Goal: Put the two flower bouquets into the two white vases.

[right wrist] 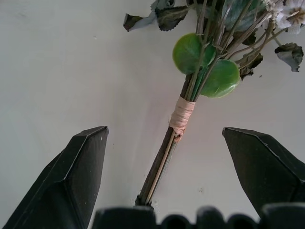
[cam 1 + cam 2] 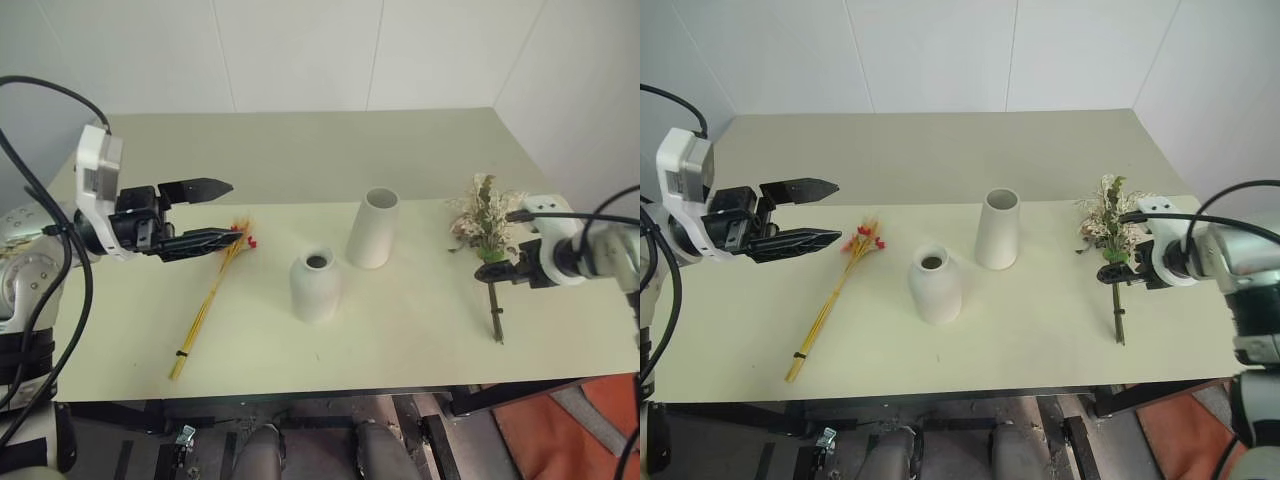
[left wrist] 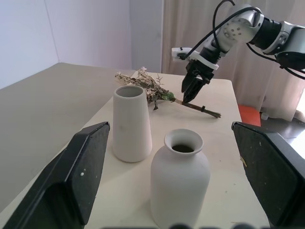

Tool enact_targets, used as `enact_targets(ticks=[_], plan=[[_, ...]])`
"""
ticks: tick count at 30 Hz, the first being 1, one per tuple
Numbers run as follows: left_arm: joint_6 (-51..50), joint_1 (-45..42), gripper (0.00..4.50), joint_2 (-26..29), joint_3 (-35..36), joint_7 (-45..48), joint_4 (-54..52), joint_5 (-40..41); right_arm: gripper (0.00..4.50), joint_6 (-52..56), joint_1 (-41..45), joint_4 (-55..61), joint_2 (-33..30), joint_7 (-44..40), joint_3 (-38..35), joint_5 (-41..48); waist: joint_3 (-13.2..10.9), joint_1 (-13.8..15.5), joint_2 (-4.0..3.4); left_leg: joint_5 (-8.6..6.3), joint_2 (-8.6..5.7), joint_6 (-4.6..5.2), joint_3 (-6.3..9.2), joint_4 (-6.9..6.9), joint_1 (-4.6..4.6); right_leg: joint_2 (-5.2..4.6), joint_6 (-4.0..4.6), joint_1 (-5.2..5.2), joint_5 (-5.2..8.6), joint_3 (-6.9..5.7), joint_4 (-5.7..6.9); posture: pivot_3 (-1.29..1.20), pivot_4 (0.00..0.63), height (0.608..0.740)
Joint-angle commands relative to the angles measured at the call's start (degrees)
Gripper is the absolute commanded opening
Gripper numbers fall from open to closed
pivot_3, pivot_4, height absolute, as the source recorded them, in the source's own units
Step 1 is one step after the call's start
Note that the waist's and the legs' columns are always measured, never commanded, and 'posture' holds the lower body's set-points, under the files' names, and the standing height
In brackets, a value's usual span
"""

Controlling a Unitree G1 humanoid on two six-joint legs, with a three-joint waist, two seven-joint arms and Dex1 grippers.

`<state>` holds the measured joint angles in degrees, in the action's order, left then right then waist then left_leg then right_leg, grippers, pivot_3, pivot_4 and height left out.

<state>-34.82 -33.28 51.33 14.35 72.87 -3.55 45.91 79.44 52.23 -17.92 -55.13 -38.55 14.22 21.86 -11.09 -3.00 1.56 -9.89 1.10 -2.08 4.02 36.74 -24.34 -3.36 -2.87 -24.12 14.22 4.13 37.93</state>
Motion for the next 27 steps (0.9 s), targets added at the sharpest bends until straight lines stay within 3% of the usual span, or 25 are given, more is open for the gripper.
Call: enact_targets(ticks=[1, 4, 9, 16, 17, 24, 27], plan=[[1.45, -0.88, 4.47, 0.21, 0.91, 0.52, -0.67, -0.11, 4.5, -3.14, 3.58, -7.72, 2.68, 0.67, 3.6, -5.32, 0.0, 0.01, 0.0, 0.0, -0.01, 0.0, 0.0, 0.0, -0.01, 0.0, 0.01, -0.02, -0.01, 0.0, 0.0, 0.0, 0.15, 0.74], [1.35, -0.51, 4.47, 0.13, 1.35, 0.42, -1.22, -0.17, 4.5, -7.31, 5.66, -16.12, 6.26, 1.52, 5.63, -9.55, 0.0, -0.01, 0.0, 0.0, -0.03, 0.0, 0.0, 0.0, -0.04, -0.02, 0.05, -0.02, -0.03, 0.0, 0.0, 0.0, 0.15, 0.74], [1.09, 0.88, 4.5, 0.48, 2.77, -0.2, -2.32, 0.03, 2.82, -12.03, 7.93, -22.38, 7.96, 0.37, 4.89, -13.04, 0.02, 0.07, 0.03, 0.0, -0.02, 0.0, 0.0, 0.0, 0.04, -0.01, 0.01, 0.09, -0.05, -0.02, -0.02, 0.0, 0.15, 0.74], [1.17, 1.85, 4.5, 0.27, 3.24, -1.29, -3.1, 0.08, 0.37, -8.54, 8.55, -17.96, 7.2, -0.83, 0.08, -11.97, 0.01, 0.19, 0.01, 0.0, -0.02, 0.0, 0.01, 0.0, -0.03, -0.02, 0.02, -0.01, -0.06, 0.0, 0.01, 0.0, 0.15, 0.74], [1.21, 1.87, 4.5, 0.21, 3.26, -1.74, -3.14, -0.07, 0.2, -8.47, 8.2, -16.97, 7.47, 0.59, -2.61, -11.47, 0.0, 0.19, 0.01, 0.0, -0.03, 0.0, 0.0, 0.0, -0.03, -0.02, 0.02, -0.01, -0.07, 0.0, 0.01, 0.0, 0.15, 0.74], [1.1, 2.27, 4.5, 0.66, 3.23, -2.68, -3.32, -0.38, 0.2, -22.58, 0.63, 0.03, 13.81, 14.13, -31.73, -5.32, 0.0, 0.36, 0.0, 0.0, -0.03, 0.0, 0.01, -0.03, -0.04, -0.01, 0.07, -0.02, -0.09, 0.0, 0.03, 0.0, 0.15, 0.74], [1.26, 1.14, 4.5, 0.67, 2.35, -2.59, -2.2, -1.14, 0.2, -28.93, 1.25, 7.12, 18.78, 16.73, -38.53, -1.53, -0.01, 0.03, -0.02, 0.0, -0.03, 0.0, 0.01, -0.03, -0.02, -0.01, 0.05, -0.02, -0.09, 0.03, 0.06, 0.0, 0.15, 0.74]])
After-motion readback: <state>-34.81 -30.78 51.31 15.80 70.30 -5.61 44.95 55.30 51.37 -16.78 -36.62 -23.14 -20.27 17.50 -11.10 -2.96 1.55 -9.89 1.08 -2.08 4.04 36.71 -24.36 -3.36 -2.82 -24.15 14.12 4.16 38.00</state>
